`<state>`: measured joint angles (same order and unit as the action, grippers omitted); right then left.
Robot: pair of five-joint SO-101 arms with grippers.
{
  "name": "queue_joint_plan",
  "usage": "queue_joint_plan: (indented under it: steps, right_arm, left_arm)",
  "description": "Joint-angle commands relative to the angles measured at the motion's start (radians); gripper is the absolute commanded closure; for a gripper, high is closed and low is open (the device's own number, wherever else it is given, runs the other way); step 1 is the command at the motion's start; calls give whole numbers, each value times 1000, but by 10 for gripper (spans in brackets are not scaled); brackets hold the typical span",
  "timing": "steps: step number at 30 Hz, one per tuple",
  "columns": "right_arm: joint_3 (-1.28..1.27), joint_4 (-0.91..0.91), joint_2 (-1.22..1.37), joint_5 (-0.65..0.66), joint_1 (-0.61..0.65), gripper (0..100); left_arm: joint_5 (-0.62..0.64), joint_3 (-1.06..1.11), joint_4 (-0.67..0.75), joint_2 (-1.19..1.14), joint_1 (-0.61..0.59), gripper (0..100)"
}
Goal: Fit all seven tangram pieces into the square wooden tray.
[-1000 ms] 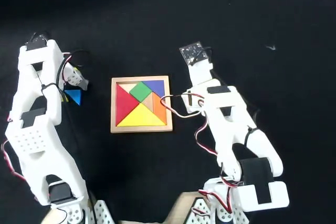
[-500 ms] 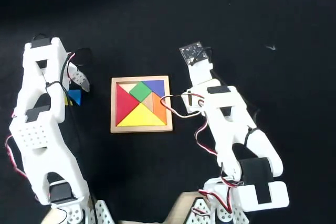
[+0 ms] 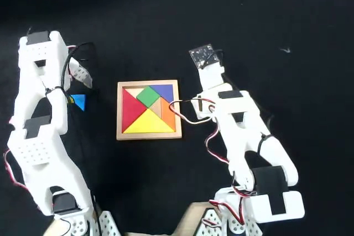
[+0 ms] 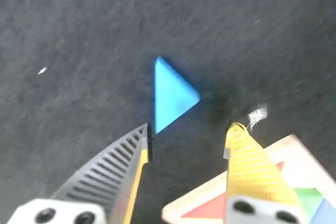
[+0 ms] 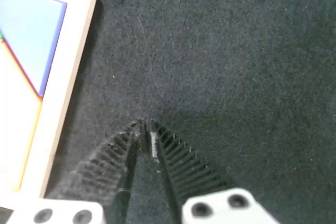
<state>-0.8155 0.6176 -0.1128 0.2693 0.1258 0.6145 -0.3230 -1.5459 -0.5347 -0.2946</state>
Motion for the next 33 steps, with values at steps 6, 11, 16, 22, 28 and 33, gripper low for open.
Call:
queue_joint_plan:
  steps: [6,11,16,22,28,33]
  right_arm:
    - [35,-8,-5,-3,9,987]
    - [33,-8,-7,-3,9,987]
    - [33,-8,-5,-3,9,987]
    - [33,-8,-5,-3,9,987]
    - [33,-8,-5,-3,9,987]
    - [33,-8,-5,-3,9,987]
  left_arm:
    - [66,58,161,-3,50,759]
    - [61,71,158,-9,42,759]
    - [60,73,178,-12,10,759]
    - [58,107,187,-15,-2,759]
    - [58,117,187,-69,-4,759]
    - [58,116,201,-89,-16,759]
